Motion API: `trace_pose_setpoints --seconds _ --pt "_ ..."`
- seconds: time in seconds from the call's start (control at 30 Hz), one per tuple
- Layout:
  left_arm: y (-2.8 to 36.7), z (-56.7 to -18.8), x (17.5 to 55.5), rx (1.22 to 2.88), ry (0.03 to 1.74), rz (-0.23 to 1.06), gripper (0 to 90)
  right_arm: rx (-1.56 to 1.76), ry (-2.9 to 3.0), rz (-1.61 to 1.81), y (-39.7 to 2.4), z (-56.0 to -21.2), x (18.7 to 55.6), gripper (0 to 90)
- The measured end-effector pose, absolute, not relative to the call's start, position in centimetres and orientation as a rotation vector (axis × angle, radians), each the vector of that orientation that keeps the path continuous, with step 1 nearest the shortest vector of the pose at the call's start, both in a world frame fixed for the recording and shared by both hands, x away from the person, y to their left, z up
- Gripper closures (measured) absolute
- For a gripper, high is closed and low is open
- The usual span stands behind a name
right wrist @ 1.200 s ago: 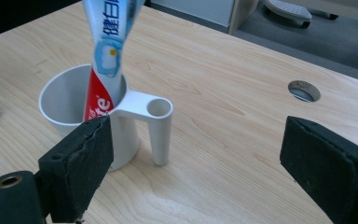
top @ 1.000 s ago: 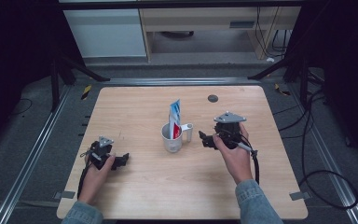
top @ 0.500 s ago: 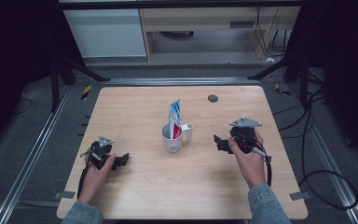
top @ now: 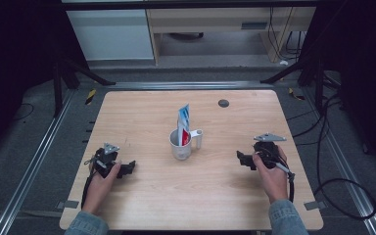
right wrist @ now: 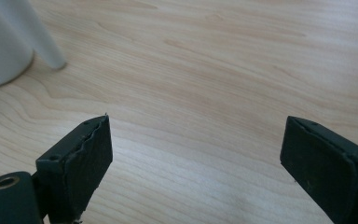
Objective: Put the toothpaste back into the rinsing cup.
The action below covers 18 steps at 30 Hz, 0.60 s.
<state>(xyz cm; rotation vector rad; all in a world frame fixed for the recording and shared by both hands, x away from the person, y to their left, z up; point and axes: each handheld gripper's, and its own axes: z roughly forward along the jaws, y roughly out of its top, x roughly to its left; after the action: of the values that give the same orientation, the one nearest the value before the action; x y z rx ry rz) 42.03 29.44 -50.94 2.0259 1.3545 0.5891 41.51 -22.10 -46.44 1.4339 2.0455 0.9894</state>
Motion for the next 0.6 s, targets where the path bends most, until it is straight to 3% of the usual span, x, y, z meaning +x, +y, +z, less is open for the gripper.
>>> trace_pose_setpoints --seconds 0.6 --pt "29.4 -50.9 42.0 2.026 1.355 0.589 0.0 1.586 2.006 0.934 -25.2 -49.8 41.4 8.8"
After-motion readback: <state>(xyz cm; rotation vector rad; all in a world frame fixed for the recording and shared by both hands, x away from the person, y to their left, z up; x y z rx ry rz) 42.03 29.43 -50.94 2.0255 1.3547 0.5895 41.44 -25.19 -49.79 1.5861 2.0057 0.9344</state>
